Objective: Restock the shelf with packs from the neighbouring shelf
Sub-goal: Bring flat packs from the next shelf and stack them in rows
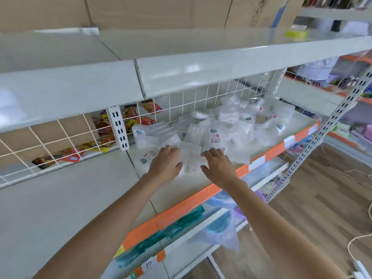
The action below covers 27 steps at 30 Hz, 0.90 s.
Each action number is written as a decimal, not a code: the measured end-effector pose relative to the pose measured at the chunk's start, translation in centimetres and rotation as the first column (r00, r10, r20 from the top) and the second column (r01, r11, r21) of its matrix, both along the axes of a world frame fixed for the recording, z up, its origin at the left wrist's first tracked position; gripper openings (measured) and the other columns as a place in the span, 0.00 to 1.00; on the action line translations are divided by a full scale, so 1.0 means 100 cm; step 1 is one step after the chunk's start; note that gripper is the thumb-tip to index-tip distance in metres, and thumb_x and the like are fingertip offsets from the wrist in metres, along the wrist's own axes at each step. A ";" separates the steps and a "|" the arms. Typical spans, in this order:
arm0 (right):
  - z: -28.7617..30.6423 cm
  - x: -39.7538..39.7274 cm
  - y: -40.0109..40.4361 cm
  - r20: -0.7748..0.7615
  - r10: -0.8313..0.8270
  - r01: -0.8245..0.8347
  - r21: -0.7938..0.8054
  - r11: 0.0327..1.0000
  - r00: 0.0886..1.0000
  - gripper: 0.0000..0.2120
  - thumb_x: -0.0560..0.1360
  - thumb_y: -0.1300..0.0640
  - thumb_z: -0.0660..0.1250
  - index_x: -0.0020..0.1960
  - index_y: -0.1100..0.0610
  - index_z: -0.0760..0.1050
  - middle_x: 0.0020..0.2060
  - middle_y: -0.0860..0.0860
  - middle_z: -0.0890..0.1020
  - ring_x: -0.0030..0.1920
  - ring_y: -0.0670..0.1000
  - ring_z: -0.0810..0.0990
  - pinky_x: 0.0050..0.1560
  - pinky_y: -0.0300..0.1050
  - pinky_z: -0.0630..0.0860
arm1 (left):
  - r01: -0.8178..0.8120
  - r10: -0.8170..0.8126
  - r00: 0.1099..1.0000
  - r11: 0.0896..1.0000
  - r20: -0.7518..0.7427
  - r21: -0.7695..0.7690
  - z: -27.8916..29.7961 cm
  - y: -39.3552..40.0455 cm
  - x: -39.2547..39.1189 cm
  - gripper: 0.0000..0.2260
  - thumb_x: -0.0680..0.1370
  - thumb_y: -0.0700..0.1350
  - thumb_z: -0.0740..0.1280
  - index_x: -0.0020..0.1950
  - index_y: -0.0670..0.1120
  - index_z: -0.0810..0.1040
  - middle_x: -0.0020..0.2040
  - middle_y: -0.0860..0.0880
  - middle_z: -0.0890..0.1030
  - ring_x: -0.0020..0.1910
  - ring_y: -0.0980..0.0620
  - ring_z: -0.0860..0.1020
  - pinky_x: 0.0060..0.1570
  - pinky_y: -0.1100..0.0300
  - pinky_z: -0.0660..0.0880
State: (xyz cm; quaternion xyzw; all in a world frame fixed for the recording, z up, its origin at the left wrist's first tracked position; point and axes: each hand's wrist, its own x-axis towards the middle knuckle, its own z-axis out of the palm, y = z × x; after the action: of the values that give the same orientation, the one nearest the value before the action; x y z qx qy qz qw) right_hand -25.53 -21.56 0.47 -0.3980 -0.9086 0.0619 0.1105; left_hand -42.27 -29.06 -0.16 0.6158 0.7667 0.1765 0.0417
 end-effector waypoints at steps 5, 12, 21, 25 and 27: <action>-0.011 -0.011 0.015 0.155 0.083 -0.097 0.085 0.992 0.984 0.20 0.75 0.52 0.63 0.63 0.57 0.62 0.61 0.54 0.67 0.61 0.55 0.64 0.59 0.48 0.66 | -0.087 0.091 0.992 0.995 0.082 -0.051 -0.014 0.003 0.006 0.19 0.77 0.46 0.65 0.66 0.42 0.68 0.59 0.43 0.75 0.58 0.44 0.73 0.54 0.52 0.72; -0.005 -0.013 0.010 0.035 0.376 -0.377 0.027 0.926 0.926 0.16 0.75 0.52 0.62 0.59 0.58 0.67 0.55 0.53 0.70 0.57 0.53 0.68 0.56 0.43 0.65 | -0.366 0.344 0.909 0.929 0.234 0.060 -0.010 -0.045 0.014 0.18 0.76 0.42 0.66 0.65 0.43 0.72 0.62 0.46 0.75 0.59 0.47 0.74 0.55 0.59 0.69; 0.000 -0.080 -0.089 -0.161 0.751 -0.767 -0.096 0.634 0.641 0.16 0.74 0.55 0.65 0.58 0.61 0.67 0.55 0.54 0.73 0.56 0.55 0.71 0.50 0.45 0.67 | -0.766 0.715 0.632 0.635 0.299 0.101 -0.006 -0.211 0.012 0.15 0.70 0.37 0.69 0.56 0.43 0.76 0.52 0.45 0.79 0.49 0.44 0.78 0.47 0.56 0.74; -0.001 -0.110 -0.148 -0.162 0.830 -0.845 -0.086 0.527 0.534 0.14 0.74 0.55 0.65 0.57 0.60 0.68 0.54 0.54 0.73 0.55 0.55 0.72 0.49 0.45 0.66 | -0.847 0.787 0.528 0.518 0.320 0.123 -0.009 -0.281 0.010 0.15 0.70 0.36 0.70 0.56 0.42 0.77 0.51 0.45 0.79 0.49 0.45 0.78 0.47 0.56 0.74; 0.000 -0.124 -0.179 -0.153 0.848 -0.861 -0.084 0.501 0.508 0.14 0.74 0.55 0.65 0.57 0.60 0.68 0.54 0.54 0.73 0.55 0.55 0.71 0.50 0.46 0.66 | -0.865 0.806 0.498 0.486 0.321 0.124 -0.013 -0.316 0.005 0.15 0.70 0.37 0.70 0.56 0.43 0.77 0.51 0.46 0.79 0.49 0.45 0.78 0.46 0.54 0.75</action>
State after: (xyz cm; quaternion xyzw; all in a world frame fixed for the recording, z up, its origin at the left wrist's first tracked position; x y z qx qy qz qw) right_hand -37.94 -39.47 0.45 0.0991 -0.9729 0.1941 0.0770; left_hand -41.74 -60.61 -1.41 0.1380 0.9278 0.3429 -0.0498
